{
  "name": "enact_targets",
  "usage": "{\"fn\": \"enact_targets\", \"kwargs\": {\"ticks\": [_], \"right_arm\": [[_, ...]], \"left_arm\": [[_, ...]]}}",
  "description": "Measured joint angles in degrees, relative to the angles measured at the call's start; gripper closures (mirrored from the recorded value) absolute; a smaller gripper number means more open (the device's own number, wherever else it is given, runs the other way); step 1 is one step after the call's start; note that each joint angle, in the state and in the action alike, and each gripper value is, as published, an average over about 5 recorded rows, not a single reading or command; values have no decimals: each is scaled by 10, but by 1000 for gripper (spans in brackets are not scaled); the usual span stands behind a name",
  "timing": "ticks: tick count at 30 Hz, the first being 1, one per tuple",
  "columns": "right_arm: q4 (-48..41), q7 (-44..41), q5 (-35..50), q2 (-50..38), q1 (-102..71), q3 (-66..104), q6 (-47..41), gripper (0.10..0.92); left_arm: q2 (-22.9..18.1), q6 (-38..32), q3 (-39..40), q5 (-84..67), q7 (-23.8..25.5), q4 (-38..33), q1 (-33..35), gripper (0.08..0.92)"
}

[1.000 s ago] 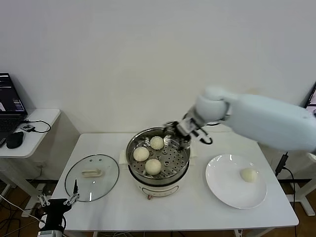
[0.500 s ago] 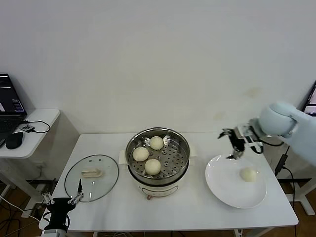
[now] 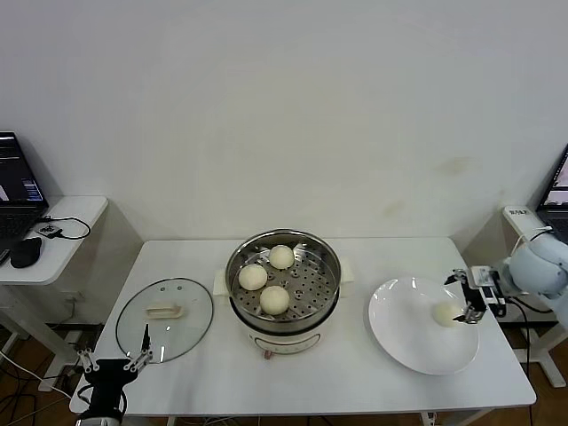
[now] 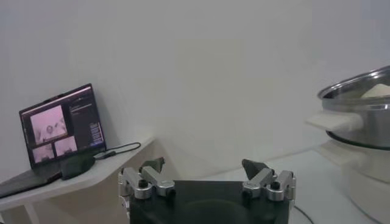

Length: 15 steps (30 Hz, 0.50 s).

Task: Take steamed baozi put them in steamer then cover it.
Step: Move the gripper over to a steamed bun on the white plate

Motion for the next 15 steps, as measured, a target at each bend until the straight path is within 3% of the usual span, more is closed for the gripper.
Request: {"fn": "enact_targets", "kwargs": {"ticks": [15], "right_arm": [[-92,17,-57,56,-59,45,10,203]], "left_arm": [[-5,0,-3,3,0,-12,10,177]]}}
